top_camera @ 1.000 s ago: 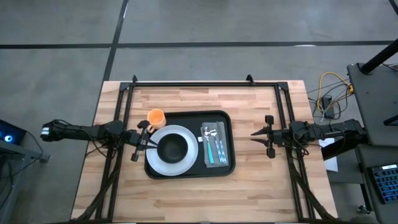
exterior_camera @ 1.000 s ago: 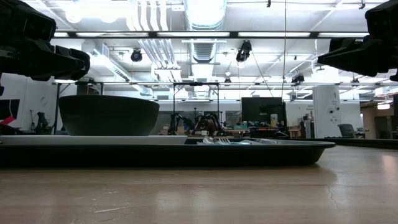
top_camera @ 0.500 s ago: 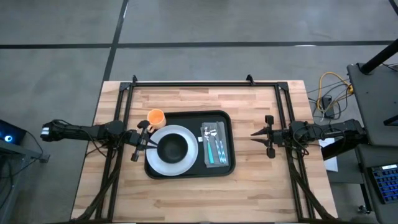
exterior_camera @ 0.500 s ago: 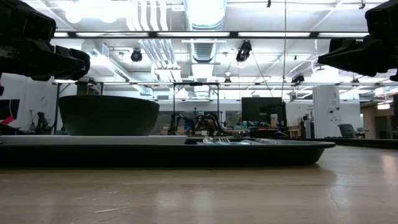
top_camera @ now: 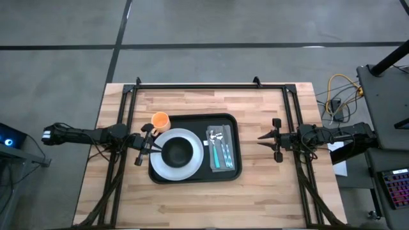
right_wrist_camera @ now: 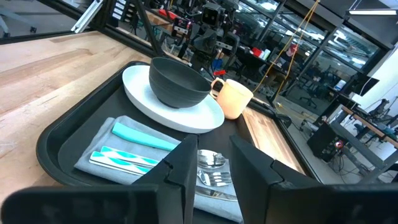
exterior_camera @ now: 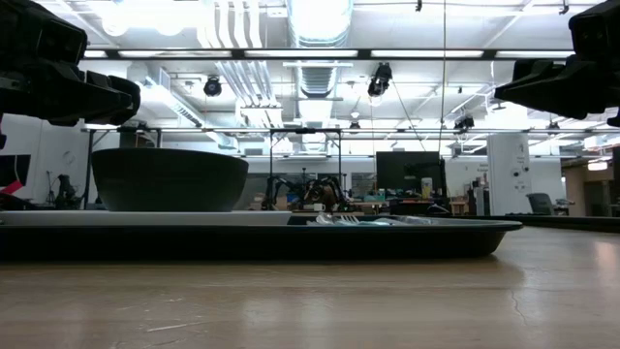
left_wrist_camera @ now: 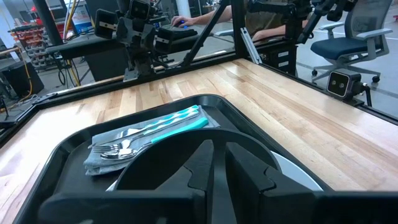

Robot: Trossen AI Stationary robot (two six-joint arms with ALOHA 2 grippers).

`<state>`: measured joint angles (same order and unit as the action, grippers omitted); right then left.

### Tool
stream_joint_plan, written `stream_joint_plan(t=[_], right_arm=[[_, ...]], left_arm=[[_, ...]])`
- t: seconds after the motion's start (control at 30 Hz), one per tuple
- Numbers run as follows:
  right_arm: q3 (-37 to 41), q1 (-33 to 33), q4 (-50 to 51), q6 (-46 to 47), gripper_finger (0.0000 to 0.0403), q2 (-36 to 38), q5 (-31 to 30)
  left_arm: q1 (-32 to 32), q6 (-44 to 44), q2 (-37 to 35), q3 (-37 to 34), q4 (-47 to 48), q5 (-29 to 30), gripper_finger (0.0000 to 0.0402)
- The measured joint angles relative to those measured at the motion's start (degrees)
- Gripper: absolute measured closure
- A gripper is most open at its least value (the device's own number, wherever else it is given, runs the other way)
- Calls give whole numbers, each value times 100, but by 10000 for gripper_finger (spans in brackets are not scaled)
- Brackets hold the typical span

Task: Set up tray
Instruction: Return to Home Position

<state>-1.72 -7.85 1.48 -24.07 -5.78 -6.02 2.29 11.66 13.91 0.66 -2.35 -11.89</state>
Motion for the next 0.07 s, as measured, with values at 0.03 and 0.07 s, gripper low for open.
stream_joint_plan(t=[0.03,0.07], right_arm=[[0,0,1,1,324,0,0],[0,1,0,1,326,0,0]], left_arm=[[0,0,0,-1,0,0,379],[2,0,0,1,-2,-1,379]])
